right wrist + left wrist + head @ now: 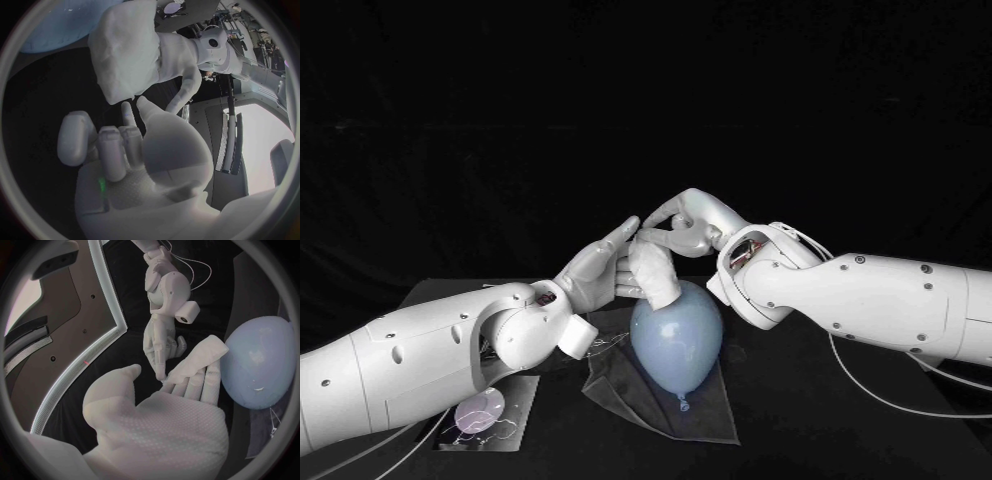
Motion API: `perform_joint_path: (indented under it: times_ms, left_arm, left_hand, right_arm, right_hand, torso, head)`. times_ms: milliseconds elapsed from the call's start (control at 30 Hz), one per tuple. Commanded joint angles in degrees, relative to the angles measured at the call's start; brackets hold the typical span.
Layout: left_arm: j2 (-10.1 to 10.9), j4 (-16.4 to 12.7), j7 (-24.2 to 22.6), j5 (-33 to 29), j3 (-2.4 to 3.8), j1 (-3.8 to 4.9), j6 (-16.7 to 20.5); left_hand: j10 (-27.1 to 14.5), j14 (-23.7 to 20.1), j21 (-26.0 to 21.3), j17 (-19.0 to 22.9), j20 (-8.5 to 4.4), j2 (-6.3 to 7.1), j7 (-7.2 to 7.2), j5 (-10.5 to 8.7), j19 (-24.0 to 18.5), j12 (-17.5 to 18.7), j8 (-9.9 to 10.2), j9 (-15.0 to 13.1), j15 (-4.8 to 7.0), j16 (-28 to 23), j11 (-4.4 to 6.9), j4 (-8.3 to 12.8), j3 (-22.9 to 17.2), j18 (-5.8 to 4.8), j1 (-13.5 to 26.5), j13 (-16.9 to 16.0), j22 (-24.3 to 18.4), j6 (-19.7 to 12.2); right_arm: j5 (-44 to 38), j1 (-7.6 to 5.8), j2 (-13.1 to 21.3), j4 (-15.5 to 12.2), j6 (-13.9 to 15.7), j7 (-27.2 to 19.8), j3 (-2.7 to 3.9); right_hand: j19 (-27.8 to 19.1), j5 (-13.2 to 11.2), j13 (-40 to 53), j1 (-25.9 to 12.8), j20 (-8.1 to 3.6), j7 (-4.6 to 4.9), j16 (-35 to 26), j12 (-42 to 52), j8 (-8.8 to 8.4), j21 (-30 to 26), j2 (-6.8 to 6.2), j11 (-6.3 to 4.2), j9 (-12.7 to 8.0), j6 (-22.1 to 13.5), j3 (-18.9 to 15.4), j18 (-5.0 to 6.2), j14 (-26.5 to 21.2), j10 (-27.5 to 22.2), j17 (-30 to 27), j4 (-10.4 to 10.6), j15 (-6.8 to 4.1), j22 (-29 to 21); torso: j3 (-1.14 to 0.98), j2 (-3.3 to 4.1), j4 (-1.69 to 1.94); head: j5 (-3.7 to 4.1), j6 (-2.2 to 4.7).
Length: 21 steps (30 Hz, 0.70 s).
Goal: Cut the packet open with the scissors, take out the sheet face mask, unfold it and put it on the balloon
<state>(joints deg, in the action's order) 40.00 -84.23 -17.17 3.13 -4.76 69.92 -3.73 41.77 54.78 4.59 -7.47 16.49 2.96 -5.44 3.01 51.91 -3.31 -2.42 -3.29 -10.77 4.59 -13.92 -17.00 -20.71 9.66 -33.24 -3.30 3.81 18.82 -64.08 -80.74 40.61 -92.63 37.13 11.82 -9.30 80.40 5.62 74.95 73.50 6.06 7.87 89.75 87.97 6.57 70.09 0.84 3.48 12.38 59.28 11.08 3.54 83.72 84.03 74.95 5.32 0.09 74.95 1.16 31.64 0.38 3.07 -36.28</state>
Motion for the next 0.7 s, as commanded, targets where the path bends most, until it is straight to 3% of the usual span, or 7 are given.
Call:
perform_joint_path:
  times_ms: [33,467,700]
  left_arm:
    - [-0.1,-0.1,-0.3,0.4,0.1,0.12,-0.2]
    - [-0.1,-0.1,0.0,0.4,0.1,0.12,-0.3]
    - [-0.1,-0.2,0.1,0.9,0.1,0.14,-0.5]
  left_hand:
    - [-0.4,-0.1,-0.3,0.0,0.12,-0.25,-0.45,-0.26,-0.3,0.1,-0.4,0.0,-0.16,-0.2,0.05,0.1,0.3,0.47,0.5,0.1,-0.1,0.0]
    - [-0.3,-0.1,-0.5,0.0,0.13,-0.48,-0.58,-0.25,-0.5,0.1,-0.4,-0.1,-0.18,-0.2,0.03,0.1,0.4,0.41,0.3,0.0,-0.1,0.1]
    - [-0.2,-0.2,-0.5,0.0,0.14,-0.63,-0.68,-0.25,-0.7,0.1,-0.4,-0.1,-0.19,-0.3,0.03,0.1,0.5,0.37,0.0,0.0,-0.1,0.2]
  right_arm:
    - [-1.1,0.09,-0.1,-0.2,-2.0,0.8,0.04]
    - [-2.0,0.43,-0.8,0.5,-2.7,1.5,0.04]
    - [-2.2,0.53,-1.2,0.7,-1.6,1.4,0.04]
  right_hand:
    - [-0.2,-0.2,14.1,0.1,-0.33,-0.15,0.3,0.4,0.14,0.1,-0.32,-0.45,0.0,0.6,0.4,0.65,6.3,5.4,15.0,0.0,-0.7,9.5]
    - [0.0,-0.6,14.2,2.0,-0.83,-0.95,0.3,0.6,1.19,0.4,-1.11,-1.15,0.4,2.4,2.7,0.59,6.3,5.4,15.0,-1.1,-1.28,9.5]
    - [0.3,-2.5,14.5,3.7,-1.47,-1.91,0.3,1.0,2.58,0.9,0.12,-2.01,1.5,4.0,6.8,0.49,6.3,5.6,15.0,-2.5,-2.02,9.7]
  torso:
    - [-0.04,0.0,0.02]
    - [0.0,0.0,-0.01]
    - [-0.04,0.01,0.0]
  head:
    - [-0.04,-0.06]
    - [-0.04,-0.22]
    - [-0.04,-0.32]
